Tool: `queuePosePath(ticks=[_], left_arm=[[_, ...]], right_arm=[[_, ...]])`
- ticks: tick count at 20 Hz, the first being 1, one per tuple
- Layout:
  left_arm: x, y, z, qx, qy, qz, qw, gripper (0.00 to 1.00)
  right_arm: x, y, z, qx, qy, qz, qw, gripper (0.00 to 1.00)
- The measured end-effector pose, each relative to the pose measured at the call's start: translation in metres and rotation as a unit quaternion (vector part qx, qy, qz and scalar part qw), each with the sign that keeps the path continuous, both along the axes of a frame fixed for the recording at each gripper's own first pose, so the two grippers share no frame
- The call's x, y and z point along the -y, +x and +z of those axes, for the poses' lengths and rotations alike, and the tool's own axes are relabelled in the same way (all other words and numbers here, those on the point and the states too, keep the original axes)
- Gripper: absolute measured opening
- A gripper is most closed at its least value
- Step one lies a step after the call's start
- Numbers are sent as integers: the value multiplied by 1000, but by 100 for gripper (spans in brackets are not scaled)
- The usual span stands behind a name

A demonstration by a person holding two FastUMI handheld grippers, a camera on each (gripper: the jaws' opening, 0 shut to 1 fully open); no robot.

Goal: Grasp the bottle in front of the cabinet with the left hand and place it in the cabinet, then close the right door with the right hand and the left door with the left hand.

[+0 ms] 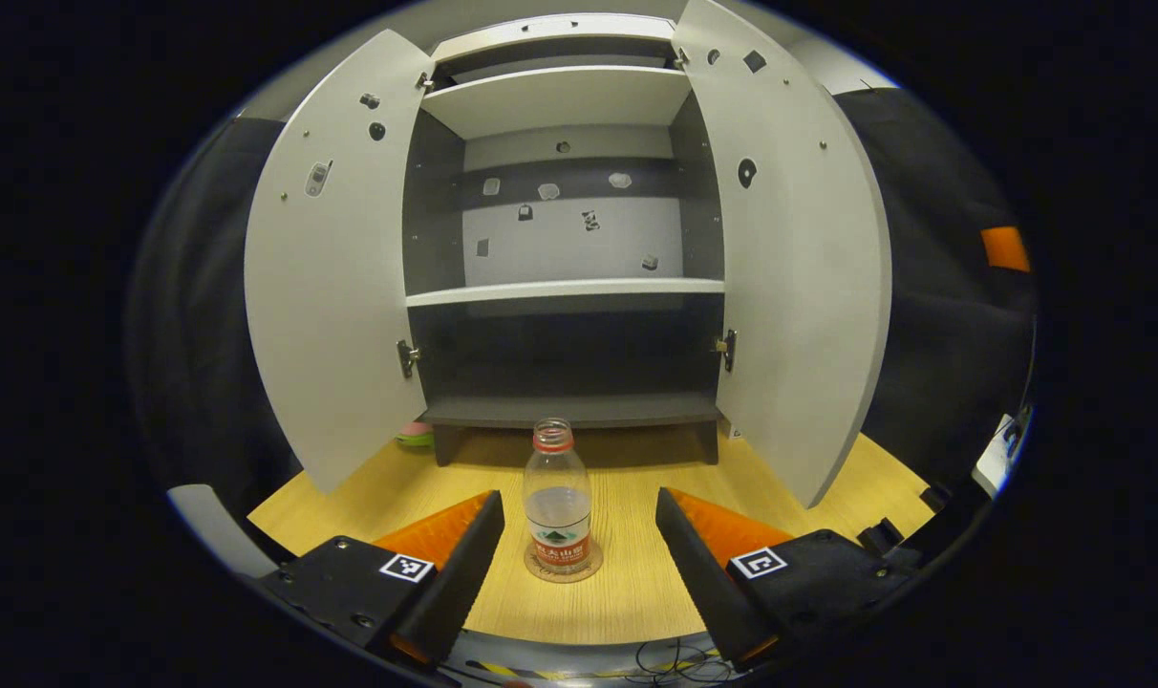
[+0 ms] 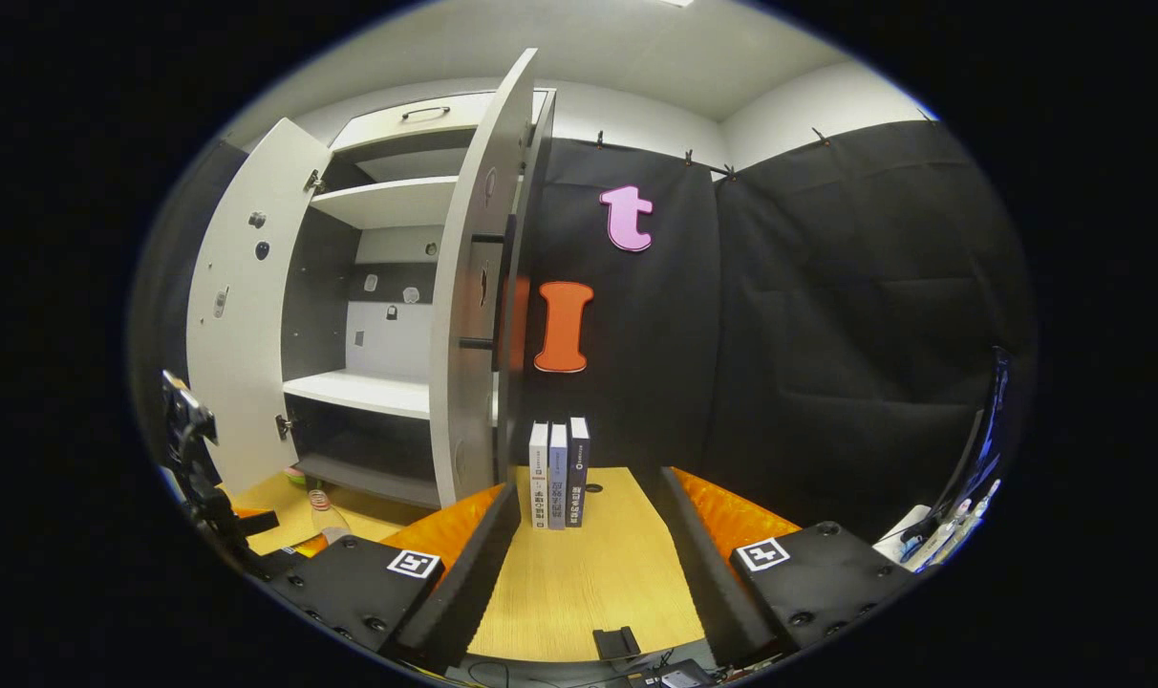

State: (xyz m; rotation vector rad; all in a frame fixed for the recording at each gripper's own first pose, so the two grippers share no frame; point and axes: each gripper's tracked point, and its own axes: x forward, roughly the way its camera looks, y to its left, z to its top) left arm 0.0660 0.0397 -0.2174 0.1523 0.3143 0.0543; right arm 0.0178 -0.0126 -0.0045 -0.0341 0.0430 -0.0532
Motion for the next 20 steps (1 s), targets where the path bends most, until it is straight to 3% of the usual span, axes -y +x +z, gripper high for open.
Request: queuePosePath(ticks=[4,9,13,20], left_arm=[[-7,12,-43,-34,-20,12,999,98],[-28,29,-91,-69,-7,41,997,98],[-37,45,-117,-93,19,36,995,98],[-36,72,-141,-112,-14,34,993,95]], right_arm=[[4,1,-10,-17,9,-4,1000,97],[11,3,-13,-24,2,-13,1000,96],[21,3,-17,-30,-2,-27,999,96],[31,2,-23,-41,-2,-43,998,97]])
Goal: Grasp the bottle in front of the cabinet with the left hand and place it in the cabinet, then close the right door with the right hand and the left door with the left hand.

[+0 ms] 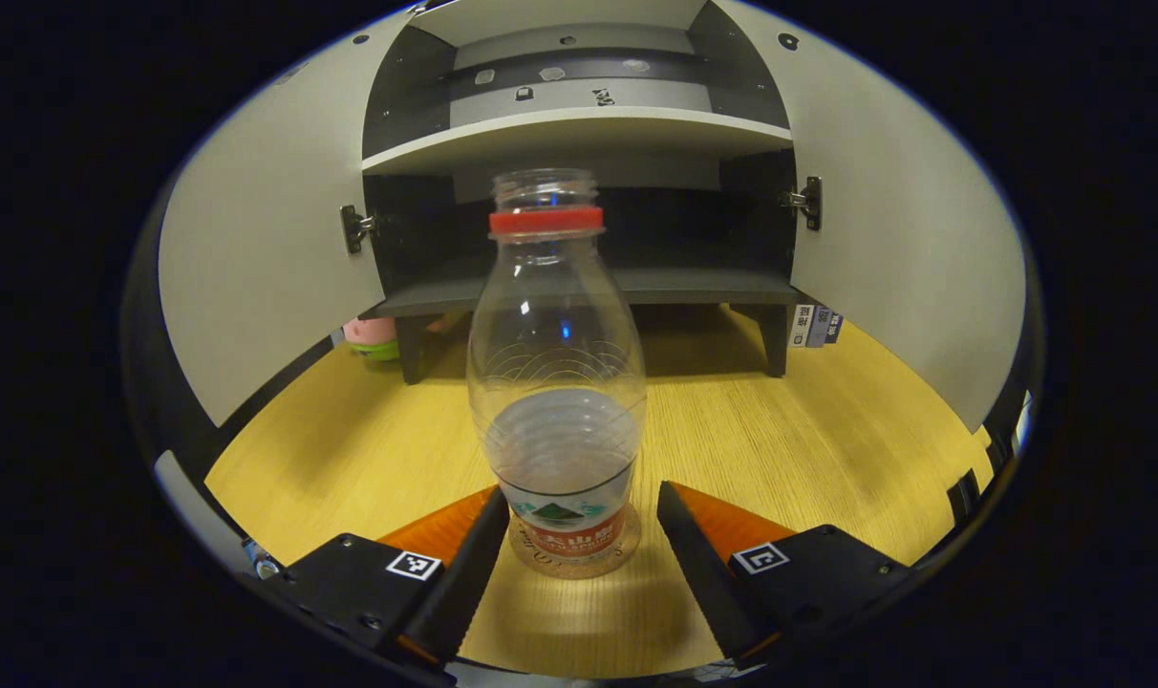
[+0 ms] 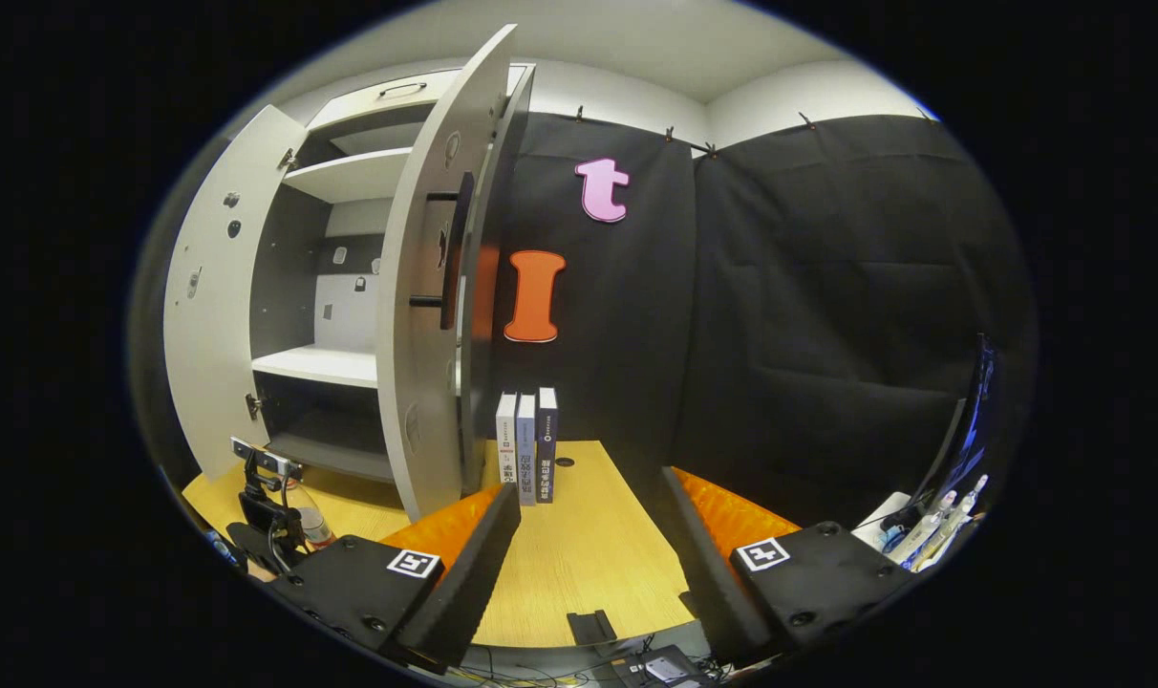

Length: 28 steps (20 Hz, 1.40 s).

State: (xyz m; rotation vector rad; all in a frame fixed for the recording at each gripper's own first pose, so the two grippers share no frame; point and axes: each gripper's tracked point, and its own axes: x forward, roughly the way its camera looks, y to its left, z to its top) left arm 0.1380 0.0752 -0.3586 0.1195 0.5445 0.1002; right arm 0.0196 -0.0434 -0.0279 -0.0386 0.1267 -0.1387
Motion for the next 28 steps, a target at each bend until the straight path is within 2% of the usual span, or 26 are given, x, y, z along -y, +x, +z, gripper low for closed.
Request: queuePosePath(ticks=[1,2,3,8,11,14,16,21,24,28], left_arm=[[-3,1,0,-3,-2,4,1000,94],[-3,3,1,-5,-4,4,1000,88],[-2,4,4,-6,-6,0,1000,75],[6,6,51,-1,-12,-32,999,75],[17,12,96,15,-26,-66,997,75],[23,22,146,33,-11,-96,995,75],[30,30,177,33,-16,-107,994,74],[53,77,262,57,-62,-136,987,74],[52,116,304,67,-37,-142,987,74],[49,167,331,76,-10,-140,987,74]], right_arm=[[0,0,0,1,-1,-1,1000,97],[2,-1,0,3,-3,-3,1000,97],[3,-1,1,4,-5,-6,1000,97],[-4,0,-3,8,9,-1,1000,97],[-11,3,-6,12,18,5,1000,97],[-18,5,-14,10,35,12,999,97],[-18,7,-16,12,38,12,999,97],[-4,10,-17,18,37,-1,999,97],[6,10,-21,15,38,-13,999,96],[17,9,-26,10,44,-26,999,96]])
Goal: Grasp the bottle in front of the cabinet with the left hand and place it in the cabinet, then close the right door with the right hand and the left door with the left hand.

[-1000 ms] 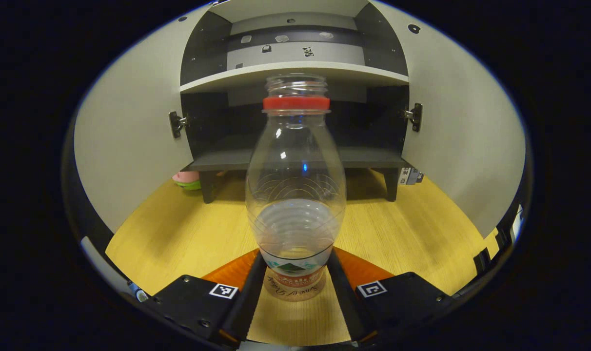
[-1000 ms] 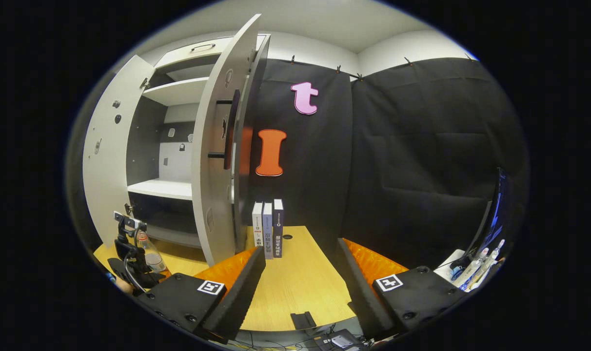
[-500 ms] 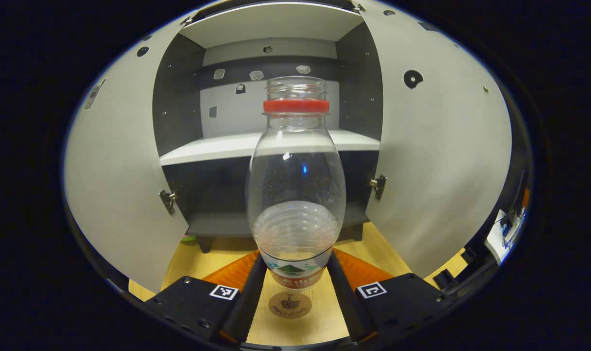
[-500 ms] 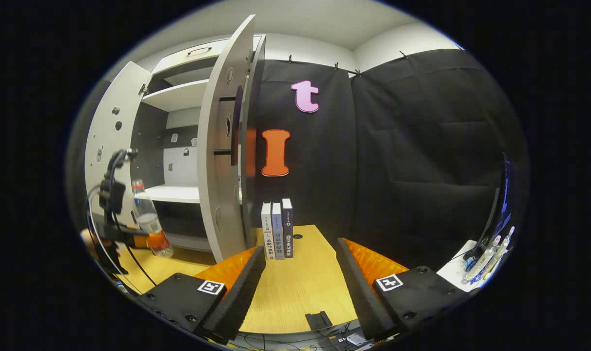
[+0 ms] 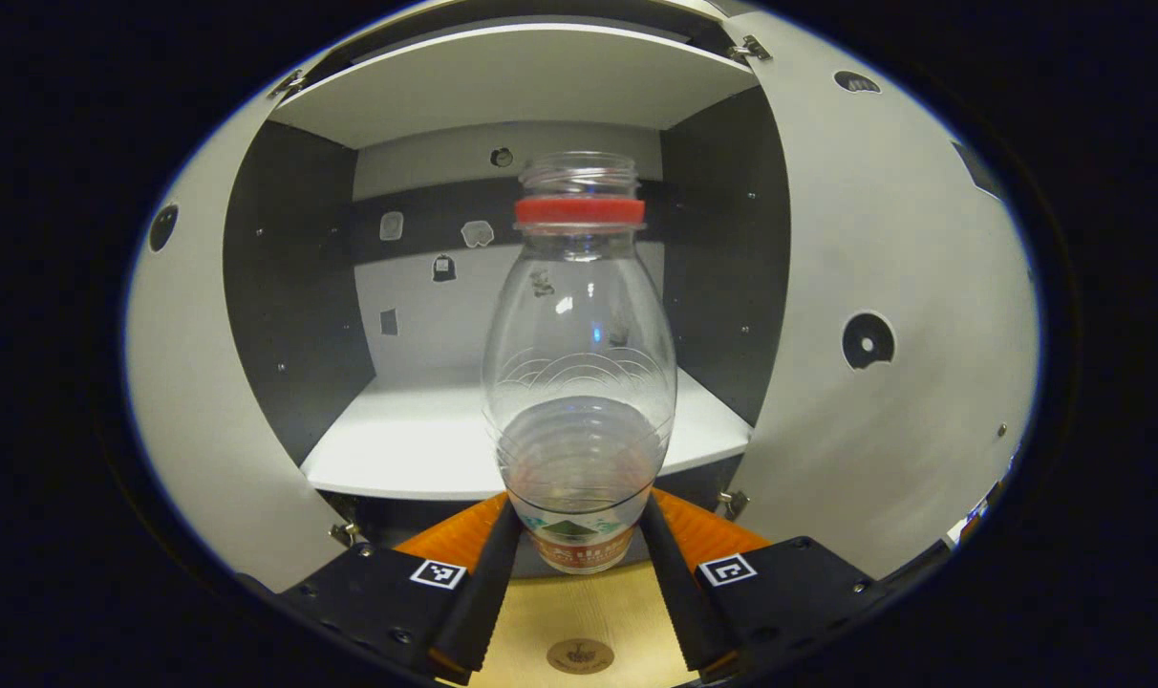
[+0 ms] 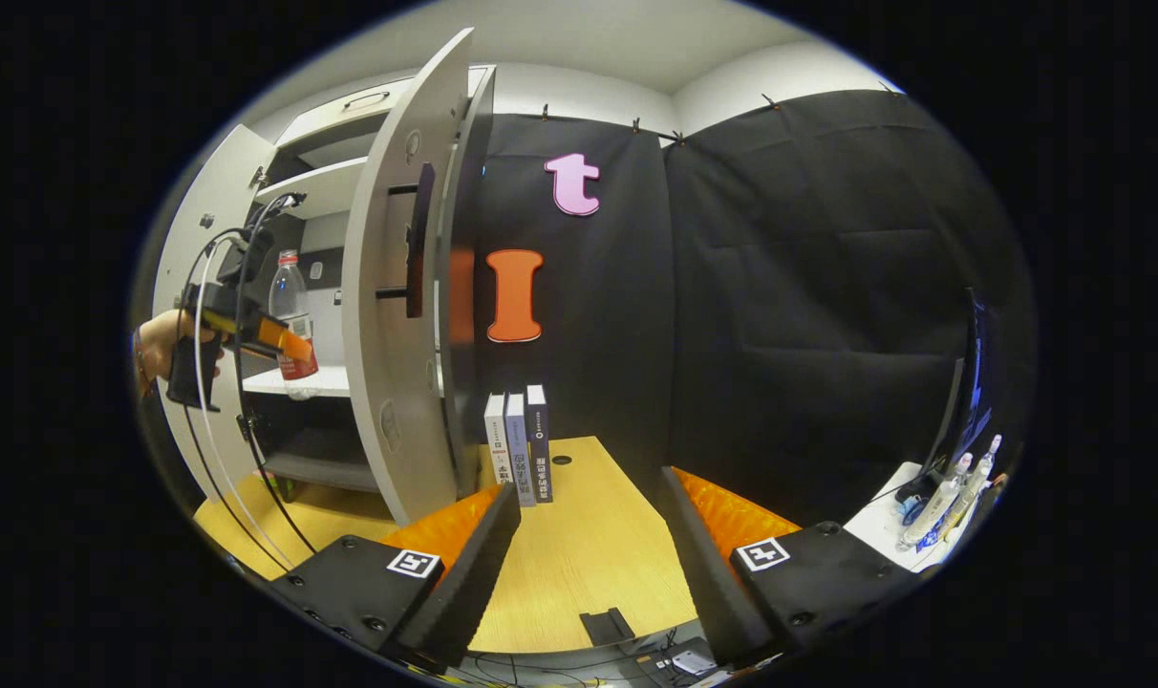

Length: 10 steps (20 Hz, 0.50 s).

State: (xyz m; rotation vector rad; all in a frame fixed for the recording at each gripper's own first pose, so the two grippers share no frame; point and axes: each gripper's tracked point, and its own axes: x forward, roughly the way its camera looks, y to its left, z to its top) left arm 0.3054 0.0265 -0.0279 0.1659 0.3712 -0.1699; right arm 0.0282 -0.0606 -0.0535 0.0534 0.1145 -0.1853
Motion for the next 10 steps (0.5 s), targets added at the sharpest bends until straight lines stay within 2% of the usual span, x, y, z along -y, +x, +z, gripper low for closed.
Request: queuePosePath(ticks=[7,10], left_arm=[[4,74,-5,-13,3,12,1000,74],[6,92,-17,-28,12,16,999,75]], right_arm=[[22,9,-3,-4,4,-28,1000,96],[29,12,-7,-10,2,-36,999,97]])
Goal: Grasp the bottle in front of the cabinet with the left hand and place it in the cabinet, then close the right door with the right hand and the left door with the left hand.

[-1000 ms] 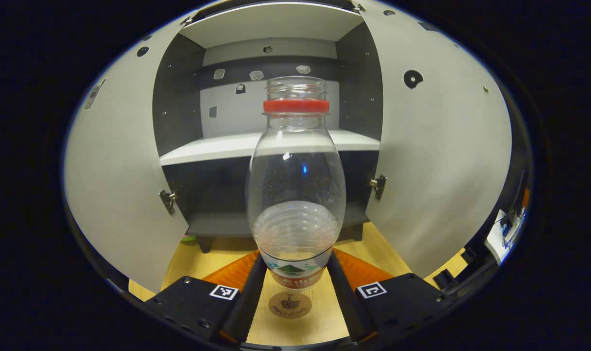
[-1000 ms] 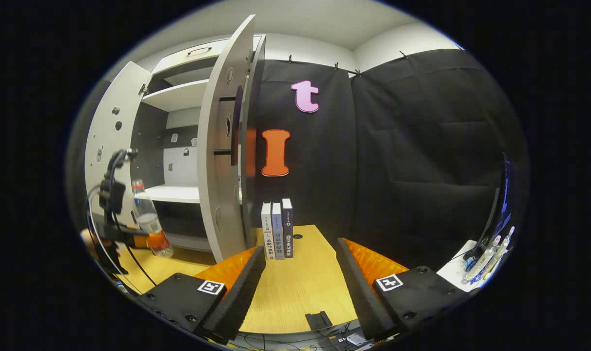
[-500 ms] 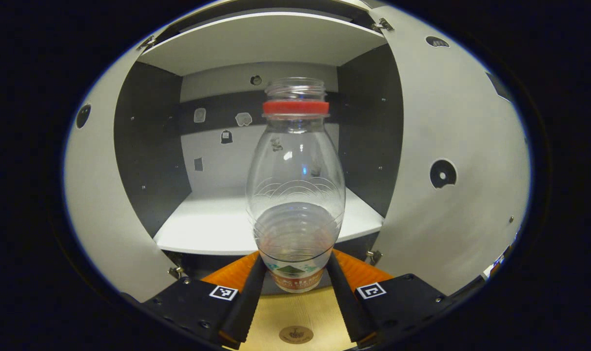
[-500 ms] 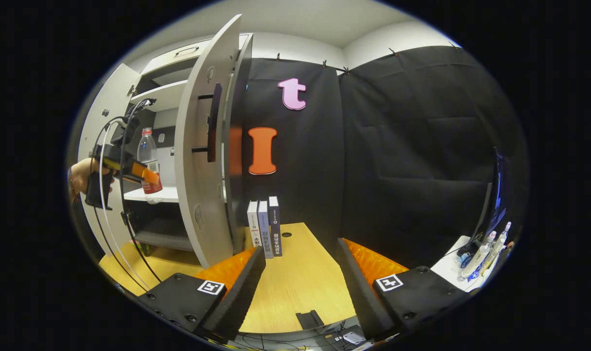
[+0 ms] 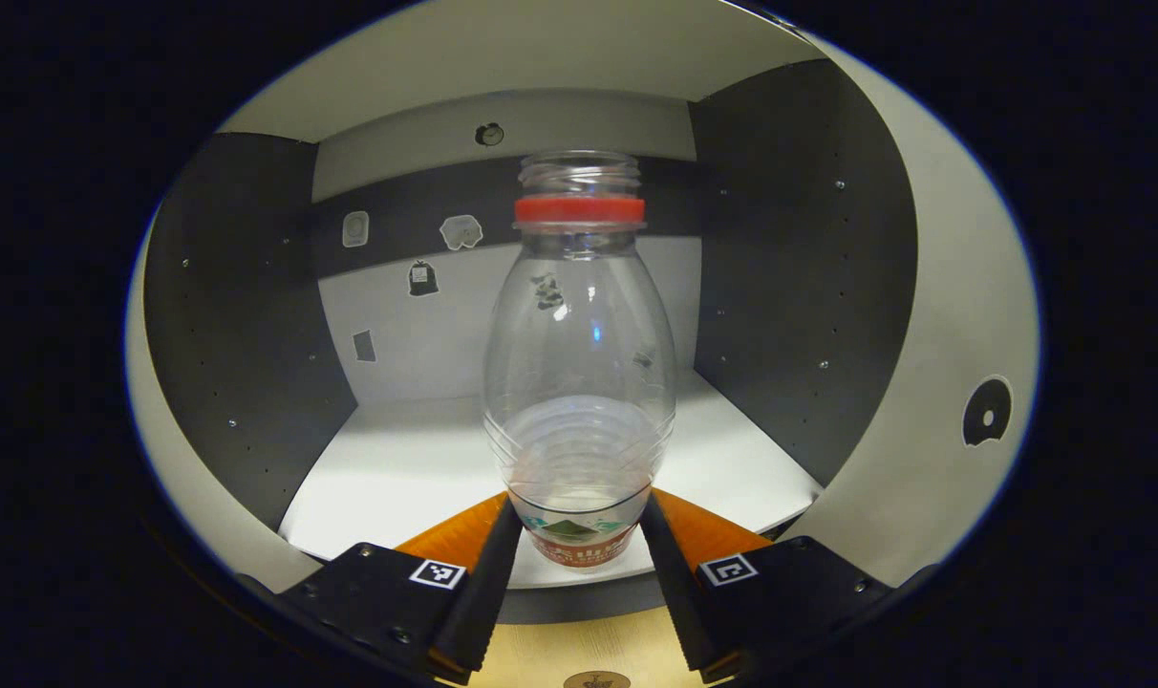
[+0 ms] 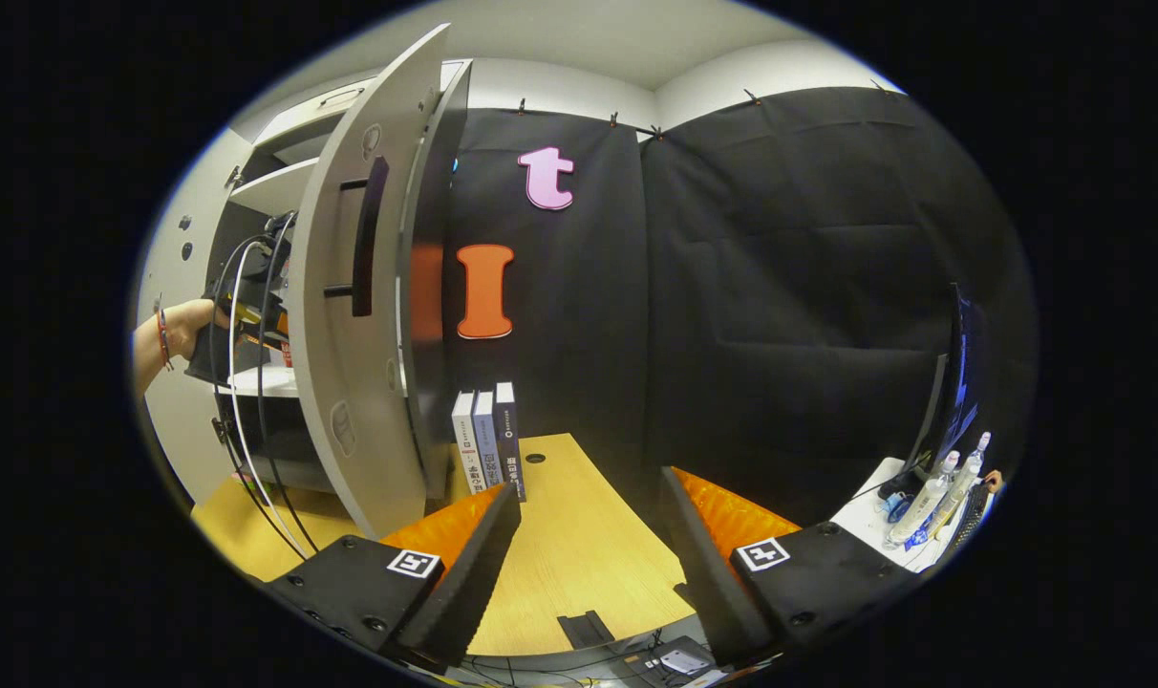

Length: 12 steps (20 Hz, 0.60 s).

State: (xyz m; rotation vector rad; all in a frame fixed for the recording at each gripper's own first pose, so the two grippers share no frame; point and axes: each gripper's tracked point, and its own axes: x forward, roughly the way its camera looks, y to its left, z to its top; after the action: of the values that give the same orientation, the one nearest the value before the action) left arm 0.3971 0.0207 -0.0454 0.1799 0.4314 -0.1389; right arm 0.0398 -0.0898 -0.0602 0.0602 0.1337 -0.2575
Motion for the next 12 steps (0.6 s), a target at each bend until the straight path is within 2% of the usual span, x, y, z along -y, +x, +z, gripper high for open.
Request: queuePosePath(ticks=[6,7,9,12], left_arm=[[0,2,-2,1,-5,11,1000,80],[-3,0,-1,4,-5,15,1000,88],[-8,-7,3,10,-8,21,1000,98],[-18,-24,15,26,-14,33,999,98]], right_arm=[[-4,7,-5,-10,4,3,1000,97],[-7,10,-5,-10,2,7,1000,97],[-12,13,-2,-9,-1,18,1000,97],[-20,21,4,-6,-7,39,999,97]])
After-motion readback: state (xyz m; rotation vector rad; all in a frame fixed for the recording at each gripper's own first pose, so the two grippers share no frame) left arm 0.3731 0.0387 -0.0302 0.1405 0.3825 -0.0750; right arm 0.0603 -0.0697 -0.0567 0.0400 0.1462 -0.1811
